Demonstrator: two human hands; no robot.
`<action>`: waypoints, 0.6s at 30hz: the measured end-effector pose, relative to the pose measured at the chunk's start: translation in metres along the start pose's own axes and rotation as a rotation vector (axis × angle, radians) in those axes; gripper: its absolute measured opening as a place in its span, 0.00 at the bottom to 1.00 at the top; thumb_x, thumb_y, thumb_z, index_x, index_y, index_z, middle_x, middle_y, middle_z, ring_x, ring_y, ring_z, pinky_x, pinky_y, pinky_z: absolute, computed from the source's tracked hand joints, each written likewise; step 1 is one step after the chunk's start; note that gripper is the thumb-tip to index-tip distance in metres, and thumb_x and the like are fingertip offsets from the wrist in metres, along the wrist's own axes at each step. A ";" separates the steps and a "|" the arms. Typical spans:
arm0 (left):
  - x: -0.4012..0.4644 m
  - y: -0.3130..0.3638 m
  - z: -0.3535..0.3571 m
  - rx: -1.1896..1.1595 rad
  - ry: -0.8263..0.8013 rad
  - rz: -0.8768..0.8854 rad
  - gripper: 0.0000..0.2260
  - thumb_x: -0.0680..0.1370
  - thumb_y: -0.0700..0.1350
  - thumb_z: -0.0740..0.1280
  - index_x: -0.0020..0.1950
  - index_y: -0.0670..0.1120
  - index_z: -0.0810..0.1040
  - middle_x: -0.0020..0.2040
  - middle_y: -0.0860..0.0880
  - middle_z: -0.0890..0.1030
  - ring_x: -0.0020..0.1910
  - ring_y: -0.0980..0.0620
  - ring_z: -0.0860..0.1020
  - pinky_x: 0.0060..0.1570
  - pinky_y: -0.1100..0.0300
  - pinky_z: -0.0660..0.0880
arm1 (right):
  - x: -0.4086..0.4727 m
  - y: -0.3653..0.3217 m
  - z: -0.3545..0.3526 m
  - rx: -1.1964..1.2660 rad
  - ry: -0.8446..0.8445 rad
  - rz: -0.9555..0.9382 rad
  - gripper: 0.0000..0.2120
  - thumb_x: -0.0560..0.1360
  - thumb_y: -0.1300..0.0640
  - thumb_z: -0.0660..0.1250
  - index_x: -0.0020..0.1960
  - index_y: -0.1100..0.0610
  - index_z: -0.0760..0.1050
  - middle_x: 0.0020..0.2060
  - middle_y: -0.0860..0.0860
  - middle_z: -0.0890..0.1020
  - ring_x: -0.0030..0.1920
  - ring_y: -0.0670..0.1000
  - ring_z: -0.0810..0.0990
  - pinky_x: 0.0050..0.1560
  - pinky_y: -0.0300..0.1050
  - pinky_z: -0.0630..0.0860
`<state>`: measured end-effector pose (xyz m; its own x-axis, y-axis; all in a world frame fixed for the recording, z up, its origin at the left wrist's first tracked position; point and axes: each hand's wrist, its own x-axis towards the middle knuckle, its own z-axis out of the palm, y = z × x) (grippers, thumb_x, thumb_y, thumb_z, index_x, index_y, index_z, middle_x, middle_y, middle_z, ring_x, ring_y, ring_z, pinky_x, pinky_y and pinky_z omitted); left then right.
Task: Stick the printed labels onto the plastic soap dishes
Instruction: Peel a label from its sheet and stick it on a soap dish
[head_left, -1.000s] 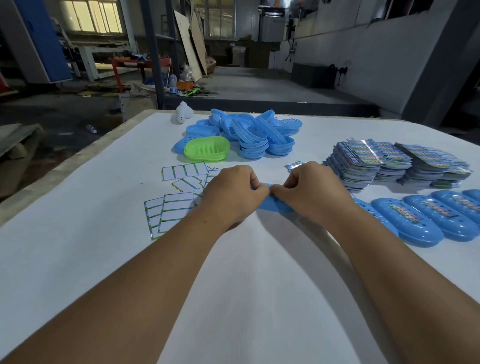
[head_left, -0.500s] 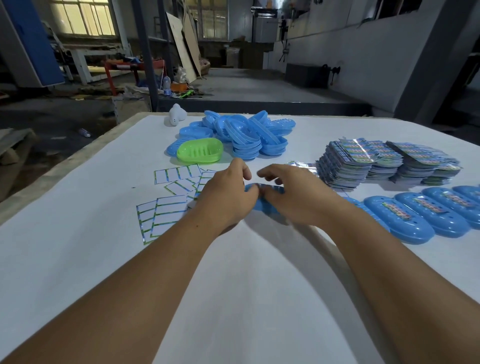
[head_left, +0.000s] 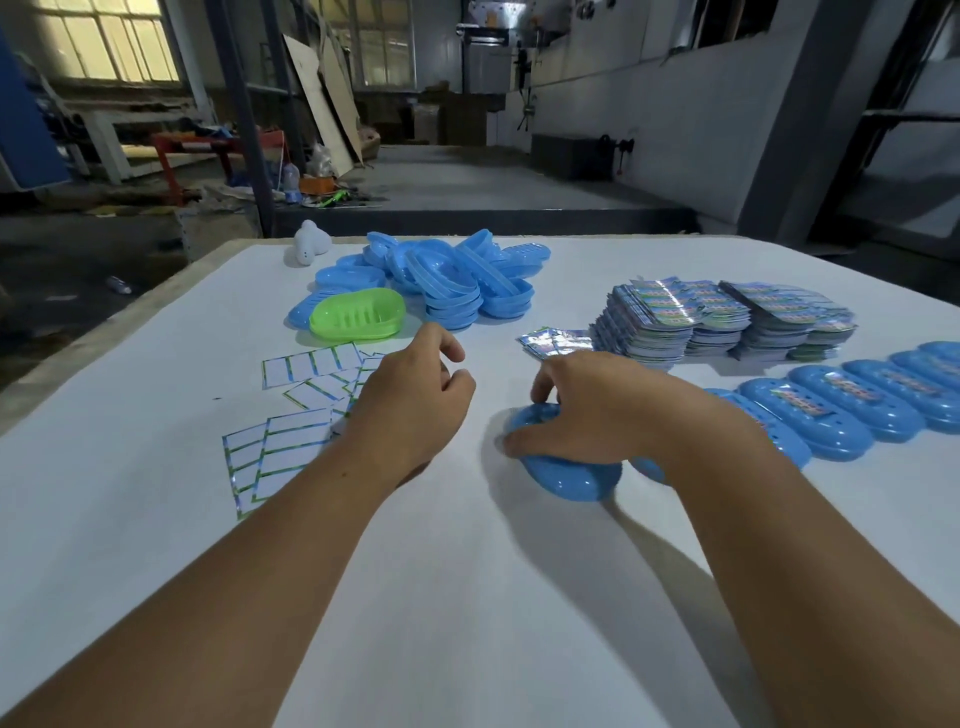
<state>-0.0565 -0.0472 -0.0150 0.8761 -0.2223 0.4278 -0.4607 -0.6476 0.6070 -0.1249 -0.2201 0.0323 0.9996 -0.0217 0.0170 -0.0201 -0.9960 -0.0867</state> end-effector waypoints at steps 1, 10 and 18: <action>0.000 0.000 0.000 0.003 -0.002 -0.002 0.04 0.77 0.45 0.64 0.50 0.51 0.71 0.31 0.50 0.77 0.37 0.49 0.77 0.44 0.49 0.76 | -0.003 0.003 -0.003 -0.010 -0.026 0.021 0.29 0.66 0.29 0.69 0.51 0.52 0.81 0.45 0.49 0.82 0.46 0.52 0.80 0.46 0.46 0.79; -0.001 0.003 -0.001 0.017 -0.007 -0.006 0.03 0.77 0.45 0.65 0.49 0.52 0.73 0.31 0.49 0.77 0.36 0.51 0.77 0.42 0.53 0.75 | -0.012 0.018 -0.014 0.055 -0.052 0.124 0.26 0.64 0.41 0.76 0.55 0.57 0.82 0.49 0.54 0.84 0.48 0.56 0.83 0.50 0.50 0.81; 0.002 0.000 -0.003 0.027 0.027 -0.041 0.02 0.76 0.45 0.66 0.44 0.51 0.77 0.30 0.53 0.76 0.36 0.52 0.75 0.41 0.55 0.73 | -0.003 0.032 -0.012 0.044 -0.030 0.100 0.18 0.74 0.64 0.66 0.63 0.52 0.77 0.46 0.47 0.74 0.48 0.54 0.74 0.44 0.43 0.68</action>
<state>-0.0551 -0.0456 -0.0119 0.8901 -0.1756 0.4207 -0.4199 -0.6750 0.6067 -0.1291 -0.2531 0.0415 0.9928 -0.1176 -0.0233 -0.1197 -0.9843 -0.1297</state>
